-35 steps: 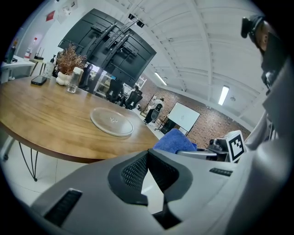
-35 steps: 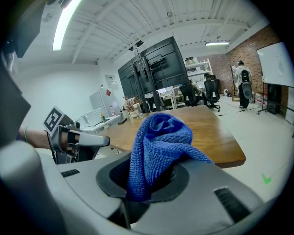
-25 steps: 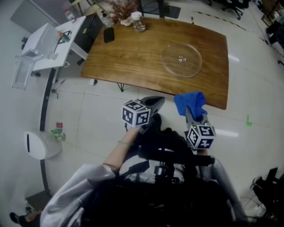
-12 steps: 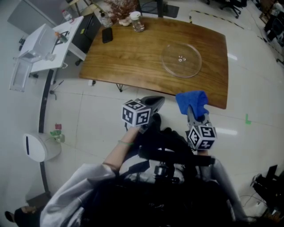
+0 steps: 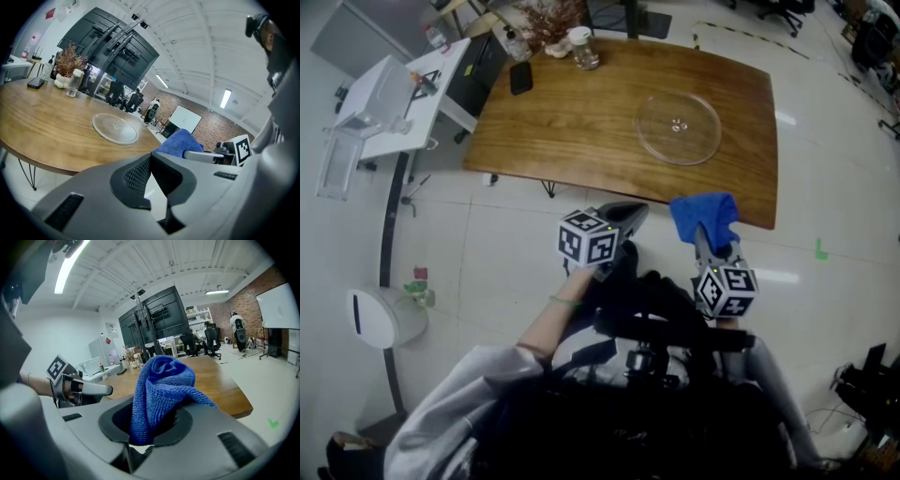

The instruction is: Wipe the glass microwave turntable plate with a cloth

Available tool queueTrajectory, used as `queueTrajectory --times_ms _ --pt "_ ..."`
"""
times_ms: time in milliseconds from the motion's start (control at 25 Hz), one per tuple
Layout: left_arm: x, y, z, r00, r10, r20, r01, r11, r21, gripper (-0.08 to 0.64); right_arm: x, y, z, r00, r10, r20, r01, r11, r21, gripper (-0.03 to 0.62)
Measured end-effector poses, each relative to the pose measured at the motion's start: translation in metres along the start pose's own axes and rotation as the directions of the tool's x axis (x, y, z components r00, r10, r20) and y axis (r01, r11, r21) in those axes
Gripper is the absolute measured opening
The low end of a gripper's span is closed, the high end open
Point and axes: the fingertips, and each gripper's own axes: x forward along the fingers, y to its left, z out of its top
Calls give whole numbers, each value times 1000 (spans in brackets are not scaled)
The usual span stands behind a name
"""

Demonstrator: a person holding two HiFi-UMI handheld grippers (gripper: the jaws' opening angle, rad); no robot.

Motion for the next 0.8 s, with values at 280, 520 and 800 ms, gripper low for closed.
queueTrajectory --times_ms 280,520,800 --pt "2 0 -1 1000 1 -6 -1 1000 1 -6 2 -2 -2 1000 5 -2 -5 1000 5 71" --pt "3 0 -1 1000 7 -7 -7 1000 0 -6 2 -3 -2 1000 12 -3 -12 1000 1 71" --pt "4 0 -2 1000 10 -10 -10 1000 -1 -6 1 -4 -3 1000 12 -9 -11 1000 10 71"
